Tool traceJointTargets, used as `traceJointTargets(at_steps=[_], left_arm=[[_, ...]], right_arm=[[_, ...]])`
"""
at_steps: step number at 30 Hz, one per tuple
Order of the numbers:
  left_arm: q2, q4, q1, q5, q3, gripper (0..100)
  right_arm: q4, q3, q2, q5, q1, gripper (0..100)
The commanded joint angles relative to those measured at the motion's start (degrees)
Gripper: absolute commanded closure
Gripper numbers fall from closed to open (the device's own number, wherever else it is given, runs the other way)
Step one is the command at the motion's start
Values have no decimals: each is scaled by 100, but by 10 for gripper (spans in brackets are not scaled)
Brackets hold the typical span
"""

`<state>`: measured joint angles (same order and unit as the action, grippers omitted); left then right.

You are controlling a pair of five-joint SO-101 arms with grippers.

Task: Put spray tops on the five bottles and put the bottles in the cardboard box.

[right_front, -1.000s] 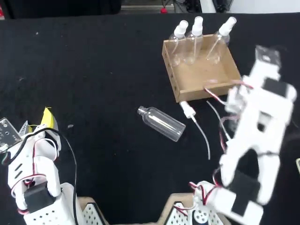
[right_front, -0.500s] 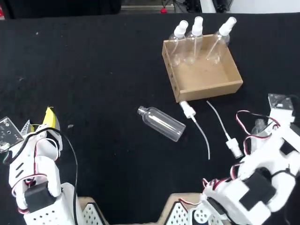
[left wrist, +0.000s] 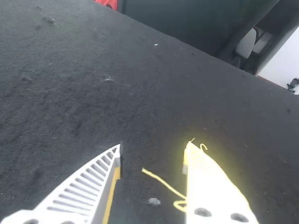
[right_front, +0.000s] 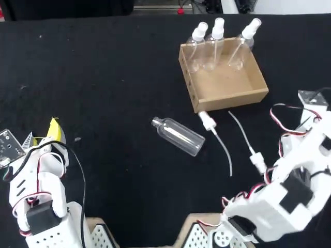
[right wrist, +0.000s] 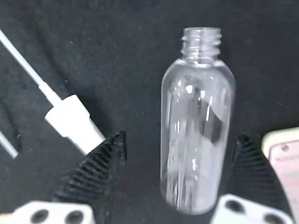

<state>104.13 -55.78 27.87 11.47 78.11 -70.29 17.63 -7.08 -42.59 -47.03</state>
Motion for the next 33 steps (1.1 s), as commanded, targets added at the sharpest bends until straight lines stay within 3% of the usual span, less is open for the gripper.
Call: traceJointTargets(at_steps=[1, 11, 21, 26, 33], left_arm=[[44, -18, -75, 0, -84, 787], [44, -18, -101, 0, -84, 787], [44, 9, -101, 0, -84, 787], [44, 0, -92, 0, -84, 787], [44, 9, -101, 0, -84, 787]], right_arm=[[378, -532, -295, -35, 88, 669], [70, -1437, -1235, -308, 18, 666], [-2514, -3257, -840, -334, 422, 665], [-2866, -2290, -426, -914, 853, 665], [-1187, 136, 760, -1653, 1081, 665]])
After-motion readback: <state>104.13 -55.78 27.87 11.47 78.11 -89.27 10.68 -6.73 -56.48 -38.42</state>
